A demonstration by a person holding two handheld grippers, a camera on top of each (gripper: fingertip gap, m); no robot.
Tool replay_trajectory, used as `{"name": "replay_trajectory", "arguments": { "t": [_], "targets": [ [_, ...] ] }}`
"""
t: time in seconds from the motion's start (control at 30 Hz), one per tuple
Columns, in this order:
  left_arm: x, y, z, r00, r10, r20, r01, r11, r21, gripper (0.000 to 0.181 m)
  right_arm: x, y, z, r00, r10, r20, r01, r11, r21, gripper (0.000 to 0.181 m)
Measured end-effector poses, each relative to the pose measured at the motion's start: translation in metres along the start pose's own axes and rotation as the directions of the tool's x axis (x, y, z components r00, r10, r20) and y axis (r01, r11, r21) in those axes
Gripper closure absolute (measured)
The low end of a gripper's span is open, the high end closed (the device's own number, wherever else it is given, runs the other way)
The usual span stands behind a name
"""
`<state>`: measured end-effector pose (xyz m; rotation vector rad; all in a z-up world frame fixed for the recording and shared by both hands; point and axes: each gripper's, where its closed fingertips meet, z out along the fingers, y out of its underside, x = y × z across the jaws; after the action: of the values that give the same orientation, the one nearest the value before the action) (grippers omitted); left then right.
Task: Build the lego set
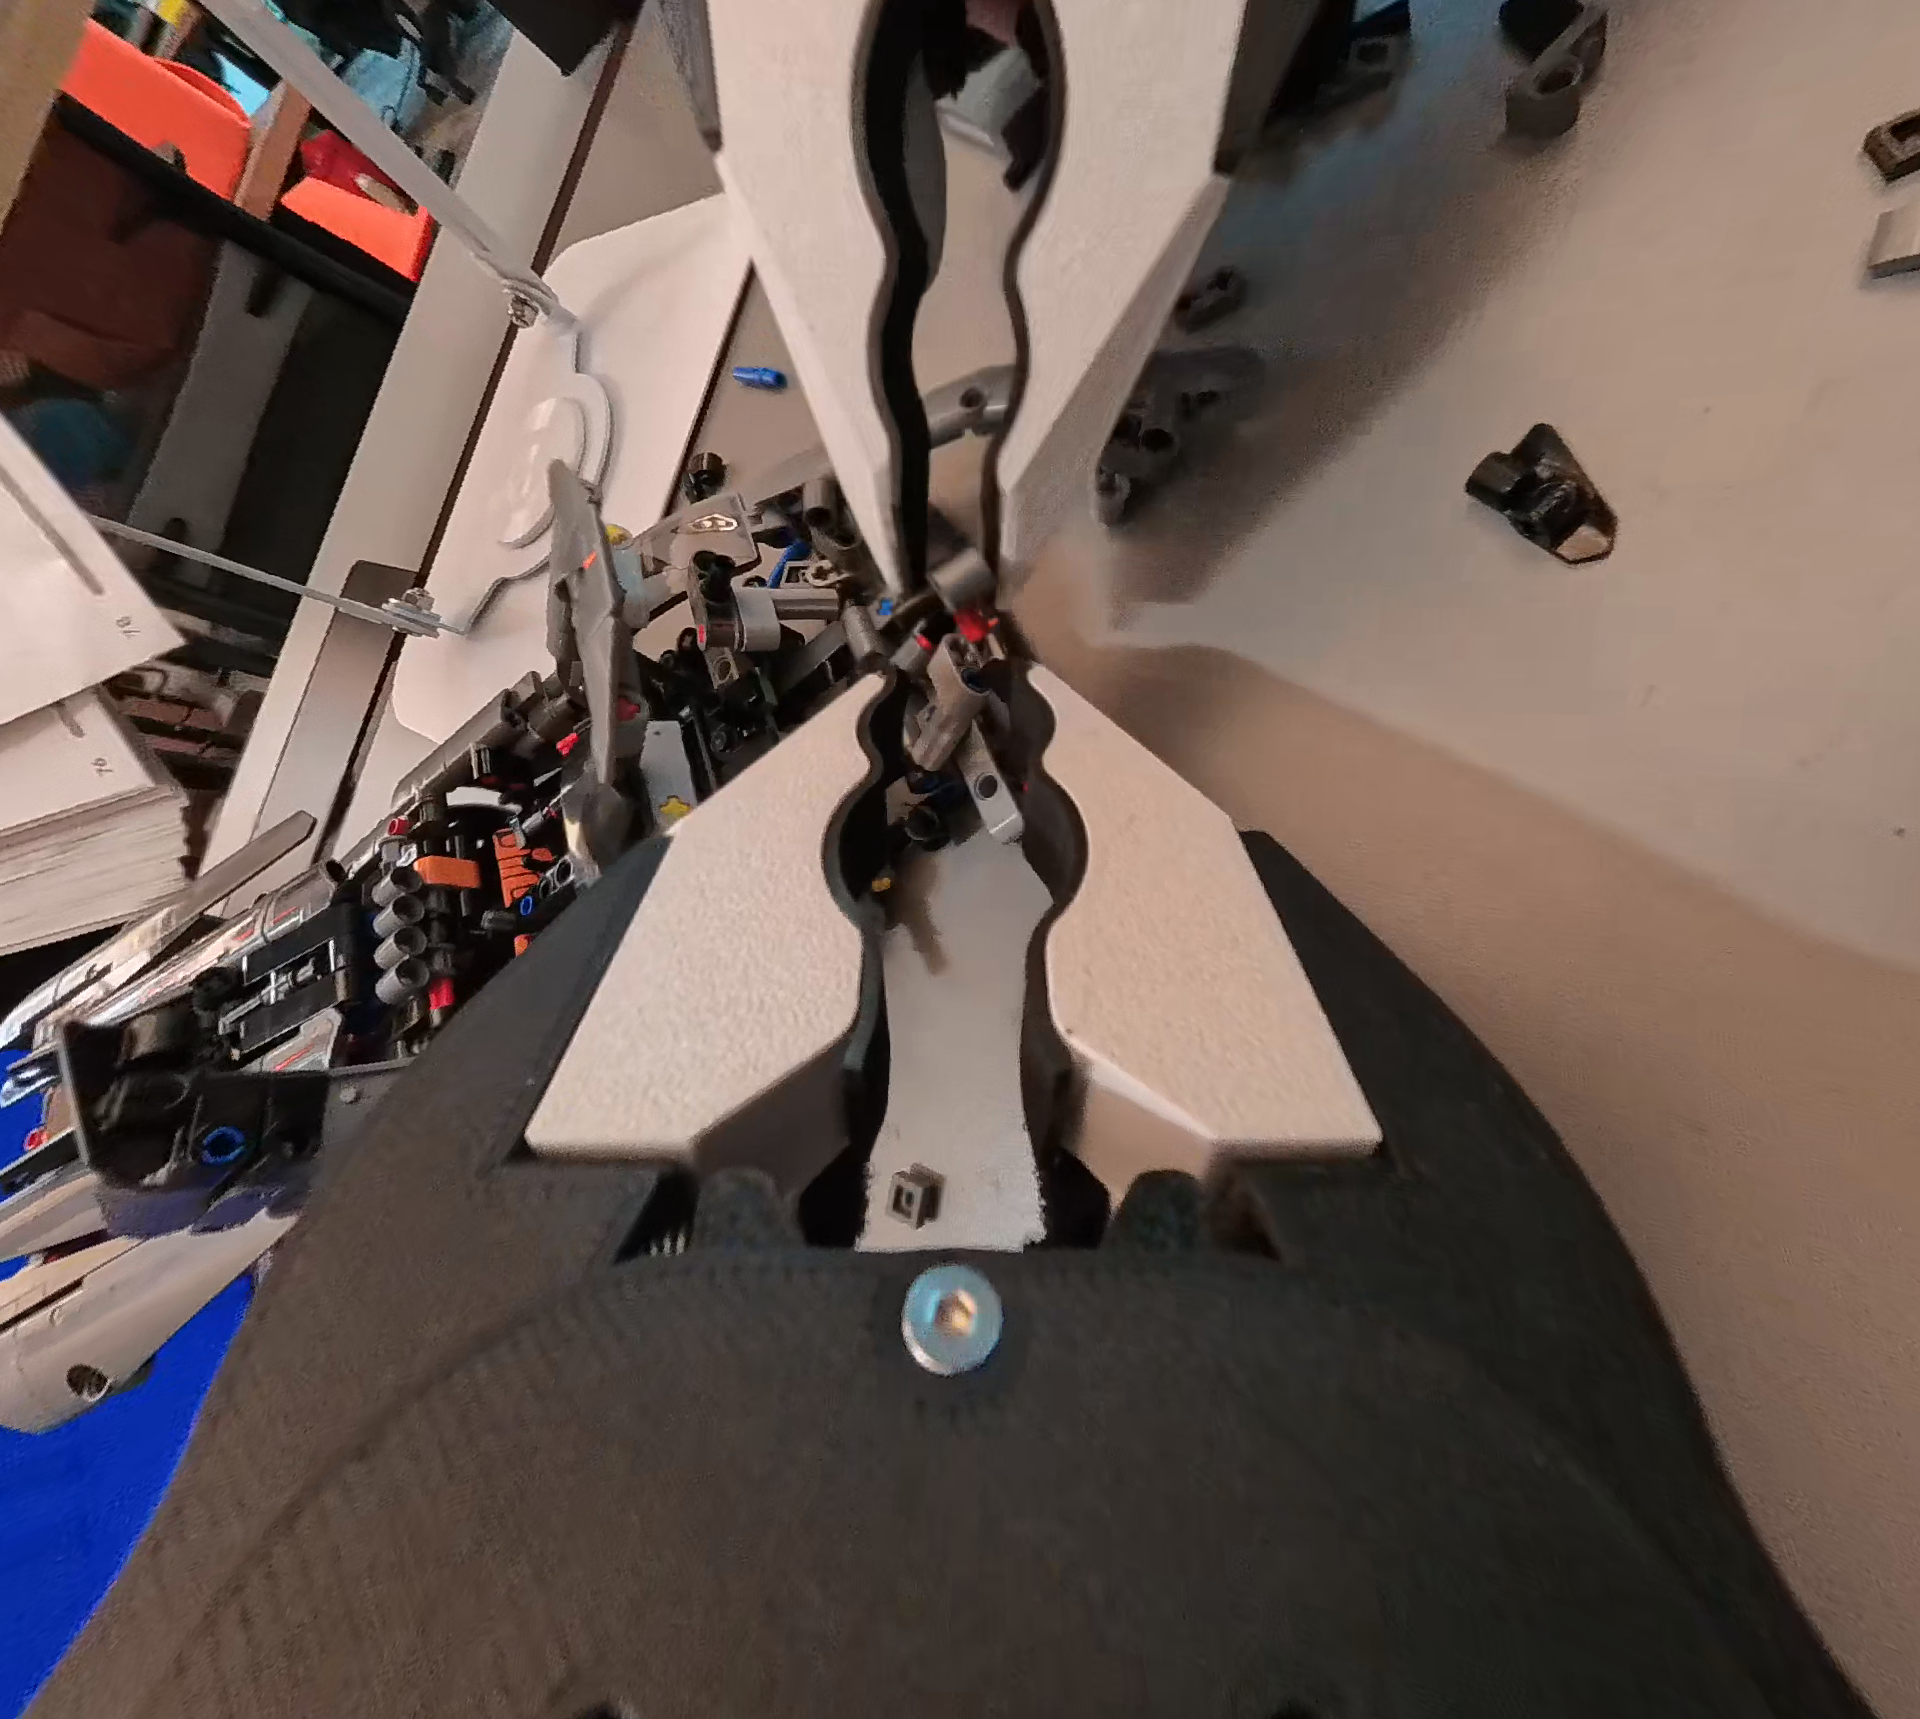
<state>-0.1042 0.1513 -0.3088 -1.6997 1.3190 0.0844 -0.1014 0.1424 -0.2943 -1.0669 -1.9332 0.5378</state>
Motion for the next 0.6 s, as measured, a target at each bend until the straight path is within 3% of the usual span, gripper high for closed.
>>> {"name": "replay_trajectory", "arguments": {
  "t": [0.33,0.6],
  "targets": [
    [0.0013,0.0031,-0.0005,1.0,0.011,-0.012,-0.011,1.0,-0.011,0.165,0.0008,0.0062,0.0056,0.965,-0.231,-0.125,0.219,0.97,-0.102,0.173],
    [-0.0028,0.0063,-0.0036,1.0,0.007,-0.014,-0.007,1.0,-0.025,0.154,0.0063,0.0039,0.0052,0.96,-0.227,-0.163,0.212,0.972,-0.104,0.173]
  ]
}}
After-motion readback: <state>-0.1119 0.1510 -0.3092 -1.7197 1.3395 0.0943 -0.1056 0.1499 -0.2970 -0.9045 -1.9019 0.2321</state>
